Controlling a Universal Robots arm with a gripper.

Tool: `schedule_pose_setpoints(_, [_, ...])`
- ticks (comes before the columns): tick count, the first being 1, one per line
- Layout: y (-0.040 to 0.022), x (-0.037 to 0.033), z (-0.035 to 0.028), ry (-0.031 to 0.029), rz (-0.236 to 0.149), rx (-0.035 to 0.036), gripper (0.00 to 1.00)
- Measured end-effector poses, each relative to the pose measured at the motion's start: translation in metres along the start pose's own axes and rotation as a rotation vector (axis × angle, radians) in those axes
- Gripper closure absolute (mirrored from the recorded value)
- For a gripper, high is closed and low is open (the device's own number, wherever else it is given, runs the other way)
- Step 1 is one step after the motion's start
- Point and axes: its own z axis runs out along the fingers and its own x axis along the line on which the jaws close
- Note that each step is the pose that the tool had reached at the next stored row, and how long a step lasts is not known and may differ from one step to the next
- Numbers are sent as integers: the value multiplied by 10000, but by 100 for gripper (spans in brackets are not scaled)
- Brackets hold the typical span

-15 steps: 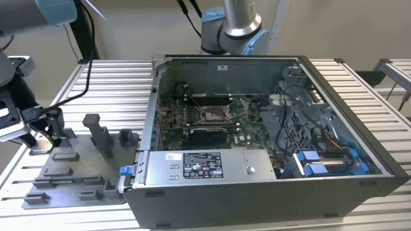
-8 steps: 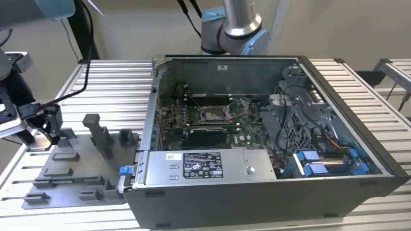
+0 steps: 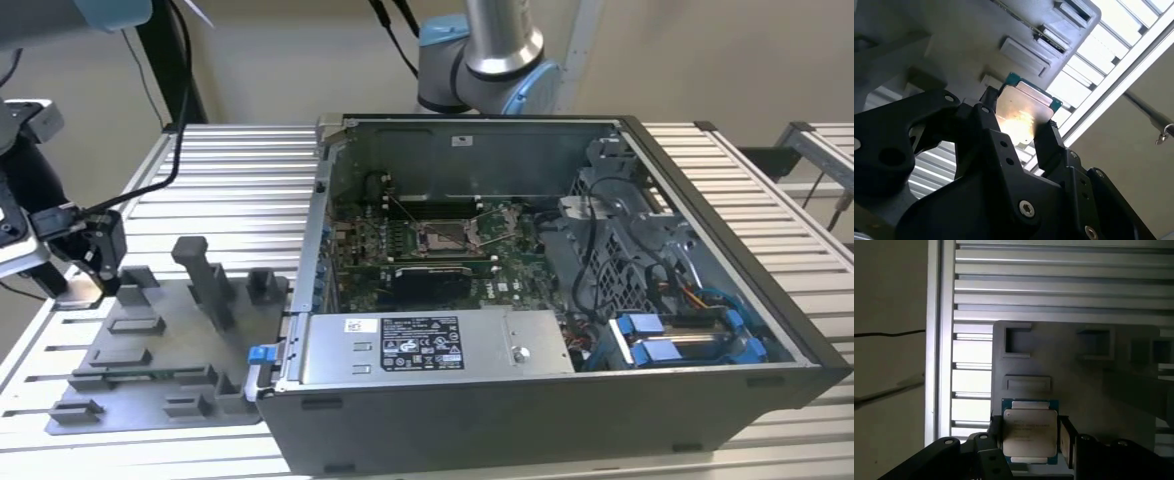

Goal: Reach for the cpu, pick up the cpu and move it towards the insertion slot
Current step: 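Pick up the cpu and move it towards the insertion slot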

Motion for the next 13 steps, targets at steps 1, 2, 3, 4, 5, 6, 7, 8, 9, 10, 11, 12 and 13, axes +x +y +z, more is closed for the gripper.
schedule_pose_setpoints(1, [0, 0, -12, 0, 0, 0, 100])
schedule_pose_setpoints(2, [1, 0, -25, 0, 0, 0, 100])
schedule_pose_setpoints(3, [1, 0, -36, 0, 0, -1, 100])
schedule_pose_setpoints(4, [1, -1, -47, 0, -1, -1, 100])
schedule_pose_setpoints(5, [1, 0, -59, 0, -2, 0, 100])
schedule_pose_setpoints(6, [2, -1, -71, 0, -2, 0, 100])
schedule_pose_setpoints(7, [3, 0, -82, 0, -1, 0, 100])
schedule_pose_setpoints(8, [3, 0, -95, 0, -1, 0, 100])
schedule_pose_setpoints(9, [4, 0, -107, 0, -1, 0, 100])
schedule_pose_setpoints(10, [4, 0, -119, 0, -1, 0, 100])
schedule_pose_setpoints(11, [5, 1, -132, 1, 0, 1, 100])
schedule_pose_setpoints(12, [6, 1, -144, 0, 1, 0, 100])
schedule_pose_setpoints(13, [7, 1, -157, 0, 1, 0, 100])
